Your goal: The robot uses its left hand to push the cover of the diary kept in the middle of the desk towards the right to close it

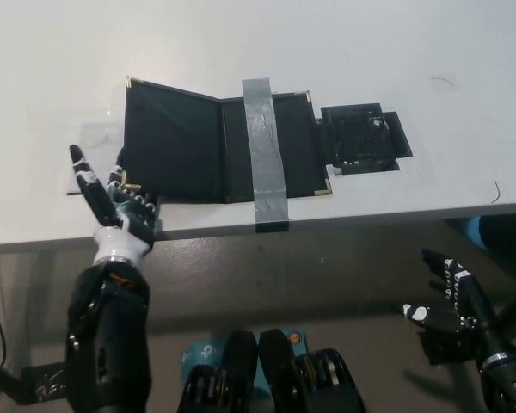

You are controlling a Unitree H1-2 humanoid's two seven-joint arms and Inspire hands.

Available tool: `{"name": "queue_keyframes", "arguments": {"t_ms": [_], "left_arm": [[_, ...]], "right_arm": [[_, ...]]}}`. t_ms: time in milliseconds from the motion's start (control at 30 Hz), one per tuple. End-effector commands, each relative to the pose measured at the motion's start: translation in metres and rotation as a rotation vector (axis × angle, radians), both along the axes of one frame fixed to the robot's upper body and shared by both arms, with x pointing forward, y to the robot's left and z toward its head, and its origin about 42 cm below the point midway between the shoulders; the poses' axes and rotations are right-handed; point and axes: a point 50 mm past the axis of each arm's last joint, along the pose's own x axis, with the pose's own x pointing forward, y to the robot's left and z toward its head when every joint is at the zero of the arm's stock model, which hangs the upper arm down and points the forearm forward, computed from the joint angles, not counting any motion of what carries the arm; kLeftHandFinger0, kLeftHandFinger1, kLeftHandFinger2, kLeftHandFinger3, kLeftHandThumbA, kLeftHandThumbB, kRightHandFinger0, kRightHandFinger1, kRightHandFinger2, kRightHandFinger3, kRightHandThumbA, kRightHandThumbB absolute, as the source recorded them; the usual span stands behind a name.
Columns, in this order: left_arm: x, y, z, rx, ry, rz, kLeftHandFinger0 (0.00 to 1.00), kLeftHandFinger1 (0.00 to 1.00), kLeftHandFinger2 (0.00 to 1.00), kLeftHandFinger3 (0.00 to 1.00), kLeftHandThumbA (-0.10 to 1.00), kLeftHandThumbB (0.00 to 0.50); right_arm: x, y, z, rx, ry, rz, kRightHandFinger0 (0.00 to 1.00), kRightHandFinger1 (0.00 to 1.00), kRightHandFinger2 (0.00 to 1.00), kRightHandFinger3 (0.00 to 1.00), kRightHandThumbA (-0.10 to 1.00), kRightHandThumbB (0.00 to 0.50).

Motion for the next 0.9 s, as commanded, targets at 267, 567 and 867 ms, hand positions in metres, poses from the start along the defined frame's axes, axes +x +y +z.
{"name": "queue_keyframes", "arguments": {"t_ms": [267, 567, 867], "left_arm": [[0.009, -0.045, 0.021, -0.155, -0.064, -0.044, 1.0, 1.0, 1.0, 1.0, 1.0, 0.223], [0.007, -0.064, 0.016, 0.158, -0.044, -0.122, 1.0, 1.0, 1.0, 1.0, 1.0, 0.255], [0.011, -0.069, 0.013, 1.184, -0.099, -0.346, 1.0, 1.0, 1.0, 1.0, 1.0, 0.194]], "right_arm": [[0.019, -0.003, 0.026, -0.027, -0.074, 0.041, 0.9, 0.96, 0.92, 0.87, 1.0, 0.489], [0.015, 0.001, 0.022, -0.039, -0.067, 0.061, 0.89, 0.95, 0.92, 0.86, 1.0, 0.486], [0.012, 0.003, 0.02, -0.072, -0.049, 0.084, 0.88, 0.94, 0.91, 0.88, 1.0, 0.494]]}}
